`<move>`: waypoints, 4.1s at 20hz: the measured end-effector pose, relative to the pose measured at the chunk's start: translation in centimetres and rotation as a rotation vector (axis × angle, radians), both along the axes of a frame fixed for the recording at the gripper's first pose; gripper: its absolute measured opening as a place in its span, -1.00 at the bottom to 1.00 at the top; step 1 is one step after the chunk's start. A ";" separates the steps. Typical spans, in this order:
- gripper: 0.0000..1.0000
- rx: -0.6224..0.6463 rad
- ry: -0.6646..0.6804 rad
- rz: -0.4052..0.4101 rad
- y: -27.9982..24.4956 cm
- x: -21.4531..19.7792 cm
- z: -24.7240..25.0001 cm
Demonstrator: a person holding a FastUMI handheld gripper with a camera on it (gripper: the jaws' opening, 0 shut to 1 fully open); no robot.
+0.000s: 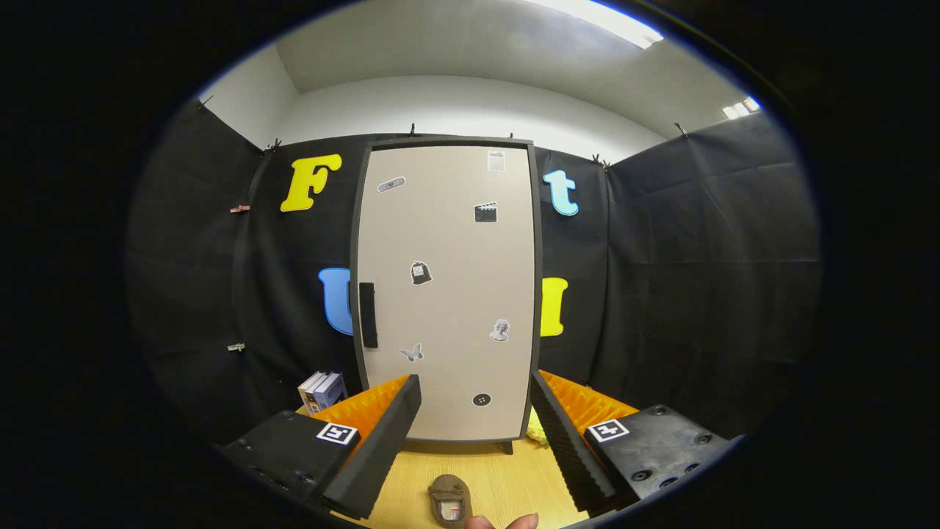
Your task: Open the shoe cabinet door, grab the shoes and put them into the shoe cabinet, then close the shoe cabinet door.
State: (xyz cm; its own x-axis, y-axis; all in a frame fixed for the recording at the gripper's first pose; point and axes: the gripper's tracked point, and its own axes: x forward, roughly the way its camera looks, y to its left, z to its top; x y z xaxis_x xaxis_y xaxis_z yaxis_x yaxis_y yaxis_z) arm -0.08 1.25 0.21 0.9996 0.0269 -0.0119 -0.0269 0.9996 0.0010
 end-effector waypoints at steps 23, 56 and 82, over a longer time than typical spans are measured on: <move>0.95 0.071 -0.046 0.107 15.4 17.7 1.7; -0.56 0.029 0.038 0.183 20.6 22.2 -2.6; -0.58 0.118 0.039 0.264 3.7 7.2 -0.8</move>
